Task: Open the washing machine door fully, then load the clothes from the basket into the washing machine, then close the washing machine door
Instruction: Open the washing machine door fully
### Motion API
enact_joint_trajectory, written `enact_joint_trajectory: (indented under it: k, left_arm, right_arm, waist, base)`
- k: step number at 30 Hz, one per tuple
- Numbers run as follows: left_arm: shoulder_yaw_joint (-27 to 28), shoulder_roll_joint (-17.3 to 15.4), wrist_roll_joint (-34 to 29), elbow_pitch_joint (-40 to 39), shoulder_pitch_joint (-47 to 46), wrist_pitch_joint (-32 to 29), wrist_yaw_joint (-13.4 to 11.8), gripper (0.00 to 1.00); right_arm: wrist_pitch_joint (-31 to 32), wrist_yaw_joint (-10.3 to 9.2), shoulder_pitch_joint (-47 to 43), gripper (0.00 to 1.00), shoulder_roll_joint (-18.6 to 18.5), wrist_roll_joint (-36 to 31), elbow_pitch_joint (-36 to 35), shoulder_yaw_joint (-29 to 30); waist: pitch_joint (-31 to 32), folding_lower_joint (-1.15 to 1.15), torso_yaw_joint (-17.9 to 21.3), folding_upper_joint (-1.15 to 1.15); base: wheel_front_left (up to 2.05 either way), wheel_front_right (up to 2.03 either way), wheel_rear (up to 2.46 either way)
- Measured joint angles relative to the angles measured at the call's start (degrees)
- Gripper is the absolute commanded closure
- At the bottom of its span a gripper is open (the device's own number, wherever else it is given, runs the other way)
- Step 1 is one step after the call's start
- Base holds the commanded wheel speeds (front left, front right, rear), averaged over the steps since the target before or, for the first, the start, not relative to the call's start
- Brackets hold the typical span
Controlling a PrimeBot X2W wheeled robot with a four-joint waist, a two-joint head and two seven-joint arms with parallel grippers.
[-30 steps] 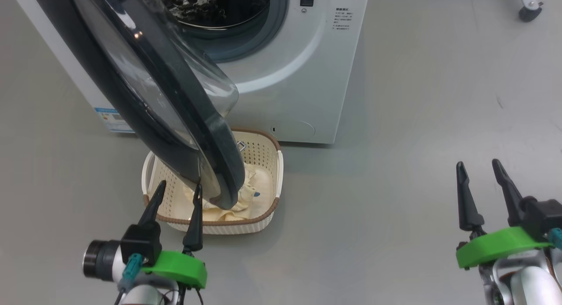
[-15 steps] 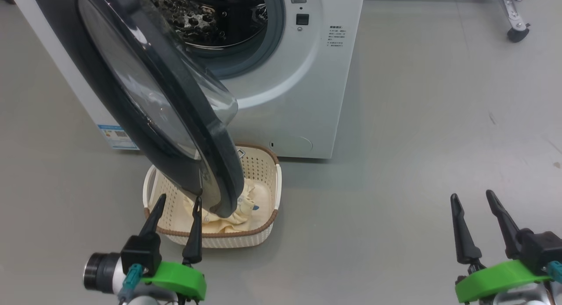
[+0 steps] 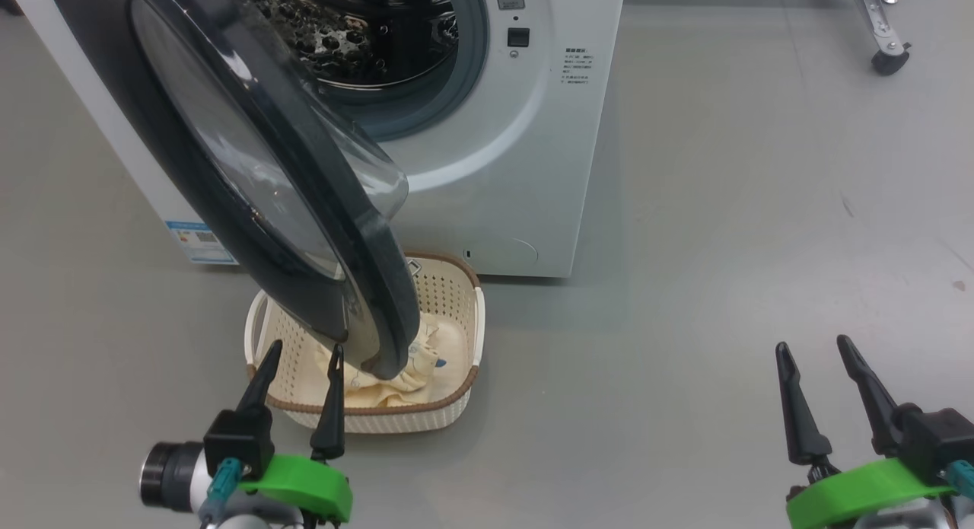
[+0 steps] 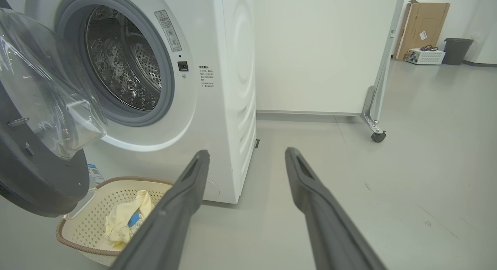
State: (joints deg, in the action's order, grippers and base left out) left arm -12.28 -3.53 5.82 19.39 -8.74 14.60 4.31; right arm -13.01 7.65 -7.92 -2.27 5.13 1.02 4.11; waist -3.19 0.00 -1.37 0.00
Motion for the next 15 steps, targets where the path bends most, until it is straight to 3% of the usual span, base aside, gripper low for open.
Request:
enact_joint_trajectory:
  k: [15]
  left_arm:
    - [0.7,0.0,1.3,2.4,-0.8,0.0,0.0,0.00]
  right_arm:
    - [-0.1,0.00,0.0,0.00,0.0,0.6,0.1,-1.1]
  waist:
    - [-0.6,0.00,0.8,0.00]
  base:
    - [0.00,0.00,0.00]
